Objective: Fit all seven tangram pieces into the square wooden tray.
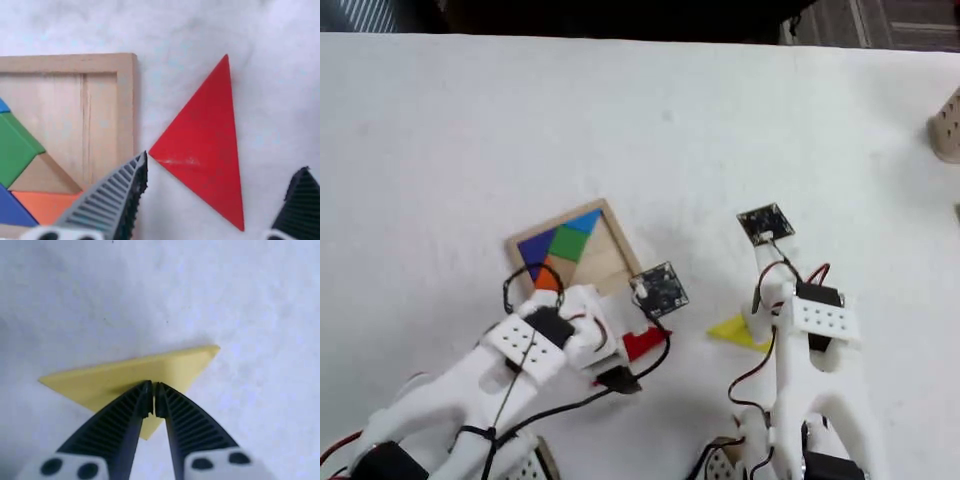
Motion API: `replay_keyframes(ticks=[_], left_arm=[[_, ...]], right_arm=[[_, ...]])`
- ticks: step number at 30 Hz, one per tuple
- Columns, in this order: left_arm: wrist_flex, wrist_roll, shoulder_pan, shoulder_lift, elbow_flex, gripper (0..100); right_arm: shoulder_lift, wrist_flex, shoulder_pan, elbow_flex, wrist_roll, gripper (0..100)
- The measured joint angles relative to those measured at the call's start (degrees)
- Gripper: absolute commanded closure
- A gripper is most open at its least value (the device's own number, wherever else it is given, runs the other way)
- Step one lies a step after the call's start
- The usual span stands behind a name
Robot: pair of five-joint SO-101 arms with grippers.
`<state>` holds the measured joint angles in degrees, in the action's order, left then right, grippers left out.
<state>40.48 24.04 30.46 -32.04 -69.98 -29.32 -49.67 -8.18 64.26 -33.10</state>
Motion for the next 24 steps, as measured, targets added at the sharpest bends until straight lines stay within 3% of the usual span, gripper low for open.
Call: replay_keyframes(ticks=[5,13,24], left_arm=[[0.2,-3.0,0.0,1.8,1.8,57],[6.5,-5.7,-1.9,19.8,16.7,57],[6.6,-5.2,-1.1,17.3,14.7,57]], right_arm=[[0.0,0.0,0.0,0.0,0.0,97.8],[0.0,0.0,0.0,0.0,0.0,97.8],[0.0,0.0,0.0,0.0,0.0,97.8]])
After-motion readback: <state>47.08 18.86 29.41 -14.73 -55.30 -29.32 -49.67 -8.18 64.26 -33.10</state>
